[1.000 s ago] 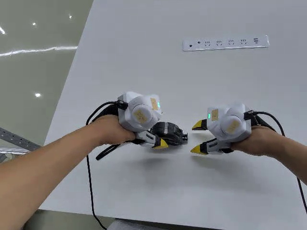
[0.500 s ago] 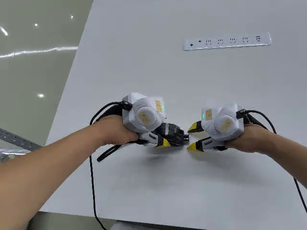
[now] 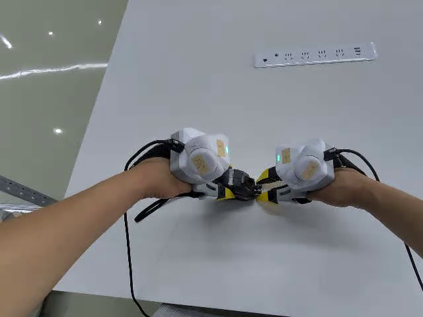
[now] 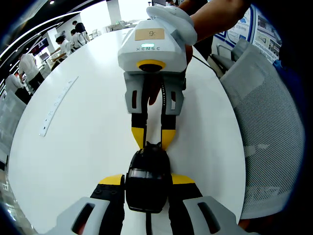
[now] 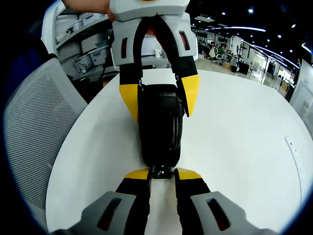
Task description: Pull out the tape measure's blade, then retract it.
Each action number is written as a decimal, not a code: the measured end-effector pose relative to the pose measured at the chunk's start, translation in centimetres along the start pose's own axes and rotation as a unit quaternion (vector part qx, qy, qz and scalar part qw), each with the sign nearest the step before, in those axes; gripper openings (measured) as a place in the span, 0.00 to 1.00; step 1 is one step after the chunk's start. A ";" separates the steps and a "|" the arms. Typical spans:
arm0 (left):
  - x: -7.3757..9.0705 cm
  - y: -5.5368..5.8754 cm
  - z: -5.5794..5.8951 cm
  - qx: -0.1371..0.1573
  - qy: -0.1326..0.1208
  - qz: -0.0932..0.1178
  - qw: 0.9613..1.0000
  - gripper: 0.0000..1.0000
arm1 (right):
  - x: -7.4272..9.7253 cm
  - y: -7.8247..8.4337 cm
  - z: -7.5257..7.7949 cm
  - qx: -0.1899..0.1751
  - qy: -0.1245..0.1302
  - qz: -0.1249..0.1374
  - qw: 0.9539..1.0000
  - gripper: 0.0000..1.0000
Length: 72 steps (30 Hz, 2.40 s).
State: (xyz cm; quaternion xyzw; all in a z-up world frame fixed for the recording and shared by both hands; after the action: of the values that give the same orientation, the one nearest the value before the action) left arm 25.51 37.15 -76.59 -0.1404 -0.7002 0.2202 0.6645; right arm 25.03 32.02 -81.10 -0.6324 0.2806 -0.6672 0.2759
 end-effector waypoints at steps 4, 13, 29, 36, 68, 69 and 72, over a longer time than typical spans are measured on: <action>0.0 0.0 0.0 -0.001 0.001 0.001 1.000 0.30 | 0.0 0.0 -0.2 0.002 -0.002 0.001 1.000 0.14; 0.0 -0.1 0.1 -0.005 0.003 0.001 1.000 0.29 | 0.0 0.1 -0.2 0.003 -0.002 0.002 1.000 0.13; -0.1 -0.1 0.0 -0.014 0.008 -0.006 1.000 0.28 | 0.3 0.4 -0.2 -0.009 -0.001 -0.001 1.000 0.10; -0.1 -0.2 0.0 -0.013 0.007 -0.007 1.000 0.28 | 1.1 1.0 -0.1 -0.012 -0.001 -0.003 1.000 0.10; -0.1 -0.5 0.0 -0.016 0.010 -0.018 1.000 0.27 | 5.5 4.3 -0.2 -0.029 0.005 -0.021 0.999 0.10; -0.1 -0.5 0.0 -0.015 0.010 -0.018 1.000 0.27 | 5.7 4.4 -0.2 -0.029 0.005 -0.022 0.999 0.10; -0.1 -0.5 0.0 -0.014 0.010 -0.019 1.000 0.27 | 5.9 4.6 -0.1 -0.030 0.006 -0.023 0.999 0.10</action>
State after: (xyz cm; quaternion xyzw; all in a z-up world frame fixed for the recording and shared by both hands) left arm 25.55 36.67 -76.45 -0.1389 -0.6991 0.1963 0.6734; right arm 24.71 24.57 -80.35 -0.6426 0.2877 -0.6685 0.2396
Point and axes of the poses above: the centre of the closed fingertips' face, and the gripper's own axes: x roughly backward along the fingers, z roughly to its right, y roughly out of its underside, the point moved 2 cm from there along x, roughly backward along the fingers, and after that the axes turned 4 degrees about y, right-handed, at the moved point
